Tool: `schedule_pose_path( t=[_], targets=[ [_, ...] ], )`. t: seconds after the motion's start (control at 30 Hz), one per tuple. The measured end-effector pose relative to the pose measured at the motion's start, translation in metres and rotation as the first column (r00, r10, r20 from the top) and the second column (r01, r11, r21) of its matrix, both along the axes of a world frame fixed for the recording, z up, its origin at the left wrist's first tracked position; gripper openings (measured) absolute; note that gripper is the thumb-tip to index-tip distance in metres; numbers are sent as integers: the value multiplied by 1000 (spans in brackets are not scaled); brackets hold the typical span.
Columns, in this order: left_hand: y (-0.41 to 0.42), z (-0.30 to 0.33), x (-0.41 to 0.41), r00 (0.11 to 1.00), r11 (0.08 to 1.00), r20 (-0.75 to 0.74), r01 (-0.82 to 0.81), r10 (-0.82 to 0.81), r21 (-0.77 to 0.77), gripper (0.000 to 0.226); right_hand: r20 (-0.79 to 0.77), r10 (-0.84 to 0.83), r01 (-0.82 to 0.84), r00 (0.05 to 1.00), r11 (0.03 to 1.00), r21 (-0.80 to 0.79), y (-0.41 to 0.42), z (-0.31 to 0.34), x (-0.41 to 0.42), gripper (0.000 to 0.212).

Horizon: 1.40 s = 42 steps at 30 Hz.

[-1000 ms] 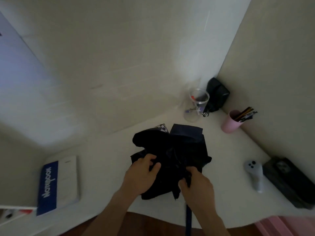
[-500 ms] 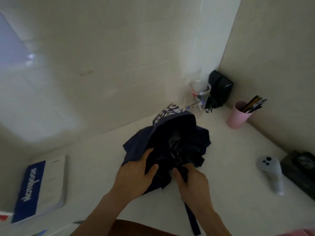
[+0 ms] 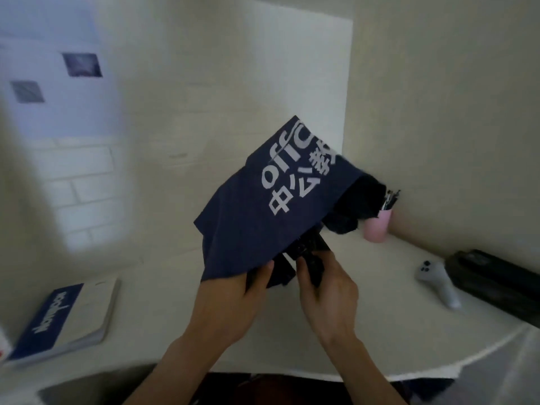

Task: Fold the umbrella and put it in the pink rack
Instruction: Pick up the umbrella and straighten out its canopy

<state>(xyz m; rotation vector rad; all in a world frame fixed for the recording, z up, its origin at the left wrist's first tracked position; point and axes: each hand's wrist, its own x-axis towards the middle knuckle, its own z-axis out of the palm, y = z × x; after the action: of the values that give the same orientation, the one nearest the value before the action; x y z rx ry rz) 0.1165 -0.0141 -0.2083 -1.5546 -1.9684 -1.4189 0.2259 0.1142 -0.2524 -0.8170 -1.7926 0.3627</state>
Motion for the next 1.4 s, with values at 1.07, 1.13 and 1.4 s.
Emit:
schedule_pose_path(
  t=[1.07, 1.13, 1.4],
  targets=[
    [-166, 197, 41, 754, 923, 627, -74, -197, 378, 44, -889, 444, -993, 114, 85, -85, -89, 169, 62, 22],
    [-158, 194, 41, 667, 931, 669, 110, -329, 348, 46, -897, 432, -995, 95, 31, -90, -80, 162, 58, 23],
    [-140, 176, 18, 477, 878, 757, 395, -446, 269, 42, -922, 382, -984, 59, -133, -118, -58, 133, 37, 47]
  ],
)
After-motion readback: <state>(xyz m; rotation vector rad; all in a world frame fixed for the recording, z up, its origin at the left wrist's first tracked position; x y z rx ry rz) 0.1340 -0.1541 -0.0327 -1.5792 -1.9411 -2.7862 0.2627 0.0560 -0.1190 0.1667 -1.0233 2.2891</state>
